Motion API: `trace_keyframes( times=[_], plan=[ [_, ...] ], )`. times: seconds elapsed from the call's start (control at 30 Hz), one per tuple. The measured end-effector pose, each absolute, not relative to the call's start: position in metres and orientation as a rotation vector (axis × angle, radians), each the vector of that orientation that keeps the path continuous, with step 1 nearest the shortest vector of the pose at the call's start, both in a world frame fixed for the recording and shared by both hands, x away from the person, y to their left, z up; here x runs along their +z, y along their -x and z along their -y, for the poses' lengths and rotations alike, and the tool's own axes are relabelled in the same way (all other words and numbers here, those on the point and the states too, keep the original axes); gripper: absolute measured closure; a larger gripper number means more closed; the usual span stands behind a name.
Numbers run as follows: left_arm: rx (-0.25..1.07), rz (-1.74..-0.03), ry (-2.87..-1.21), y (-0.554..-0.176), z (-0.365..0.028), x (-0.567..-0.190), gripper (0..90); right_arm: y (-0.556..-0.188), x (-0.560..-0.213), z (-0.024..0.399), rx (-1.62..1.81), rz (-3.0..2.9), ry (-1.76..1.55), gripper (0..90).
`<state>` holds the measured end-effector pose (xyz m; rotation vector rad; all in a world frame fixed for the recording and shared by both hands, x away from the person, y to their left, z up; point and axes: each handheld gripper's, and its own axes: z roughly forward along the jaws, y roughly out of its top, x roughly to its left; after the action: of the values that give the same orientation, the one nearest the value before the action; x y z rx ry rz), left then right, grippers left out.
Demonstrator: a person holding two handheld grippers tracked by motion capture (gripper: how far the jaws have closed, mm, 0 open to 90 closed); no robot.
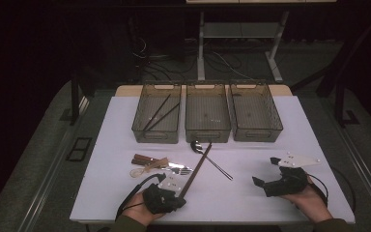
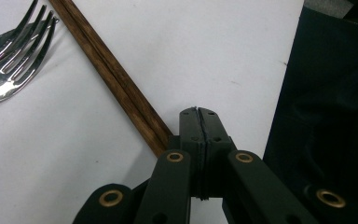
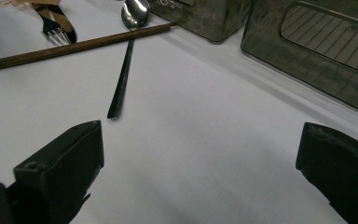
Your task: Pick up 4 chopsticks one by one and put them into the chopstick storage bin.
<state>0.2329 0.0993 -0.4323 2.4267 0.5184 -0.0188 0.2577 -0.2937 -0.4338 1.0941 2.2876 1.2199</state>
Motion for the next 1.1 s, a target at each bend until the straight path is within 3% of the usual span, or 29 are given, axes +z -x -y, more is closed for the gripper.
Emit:
trace_keyframes(
  times=[0.3, 0.5, 0.8, 1.1],
  plan=[
    [0.002, -0.561, -2.385, -0.235, -0.103, -0.427, 85.8, -0.258, -0.434, 0.294, 1.220, -2.288, -1.092, 1.0],
    [0.098, -0.640, -2.330, -0.251, -0.107, -0.425, 76.6, -0.258, -0.434, 0.293, 1.217, -2.293, -1.088, 1.0],
    [0.078, -0.686, -2.291, -0.272, -0.093, -0.433, 59.7, -0.258, -0.434, 0.293, 1.213, -2.297, -1.094, 0.9],
    [0.105, -0.703, -2.335, -0.275, -0.079, -0.440, 58.4, -0.258, -0.434, 0.293, 1.212, -2.296, -1.092, 0.9]
  ],
)
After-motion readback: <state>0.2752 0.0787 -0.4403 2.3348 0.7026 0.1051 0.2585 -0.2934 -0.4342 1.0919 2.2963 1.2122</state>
